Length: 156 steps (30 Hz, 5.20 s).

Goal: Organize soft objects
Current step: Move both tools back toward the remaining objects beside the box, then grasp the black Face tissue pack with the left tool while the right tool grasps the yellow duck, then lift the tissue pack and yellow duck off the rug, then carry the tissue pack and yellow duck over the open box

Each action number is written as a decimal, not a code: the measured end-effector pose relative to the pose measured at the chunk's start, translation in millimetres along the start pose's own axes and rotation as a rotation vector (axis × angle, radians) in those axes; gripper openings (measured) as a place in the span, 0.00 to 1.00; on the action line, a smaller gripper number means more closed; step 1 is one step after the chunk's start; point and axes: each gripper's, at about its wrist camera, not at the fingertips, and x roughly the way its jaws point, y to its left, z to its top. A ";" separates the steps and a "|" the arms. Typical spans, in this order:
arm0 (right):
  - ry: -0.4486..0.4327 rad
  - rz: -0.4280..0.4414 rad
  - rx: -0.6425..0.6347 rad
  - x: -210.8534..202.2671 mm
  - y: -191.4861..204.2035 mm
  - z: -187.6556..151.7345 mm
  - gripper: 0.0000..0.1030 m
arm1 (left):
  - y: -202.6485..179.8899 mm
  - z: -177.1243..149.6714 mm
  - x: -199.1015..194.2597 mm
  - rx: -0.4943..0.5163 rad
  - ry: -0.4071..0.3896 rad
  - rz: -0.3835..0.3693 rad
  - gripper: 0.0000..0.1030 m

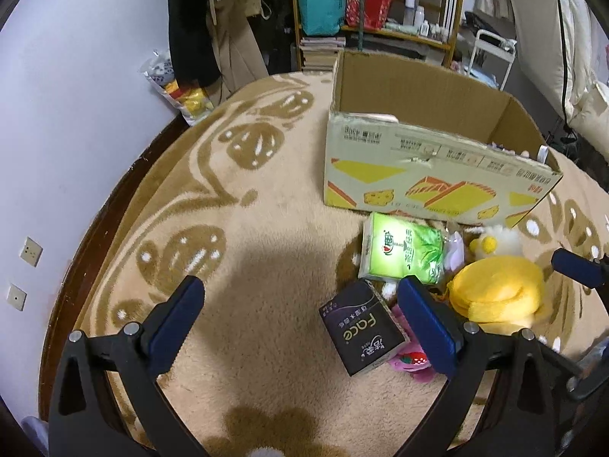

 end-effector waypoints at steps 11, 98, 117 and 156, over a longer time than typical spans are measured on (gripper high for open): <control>0.070 0.007 0.050 23.1 -16.5 0.7 1.00 | -11.7 -3.0 31.3 0.029 0.097 -0.032 0.98; -0.149 0.131 0.353 -32.2 -60.9 -8.7 0.77 | -3.0 -15.3 -33.5 -0.052 -0.172 -0.052 0.46; 0.017 0.130 0.466 27.2 -79.6 -16.1 0.83 | -4.8 -14.8 -32.4 -0.044 -0.167 -0.043 0.46; -0.181 0.056 0.388 -8.1 -80.7 1.5 0.74 | -13.8 -5.2 -36.1 0.002 -0.226 -0.013 0.46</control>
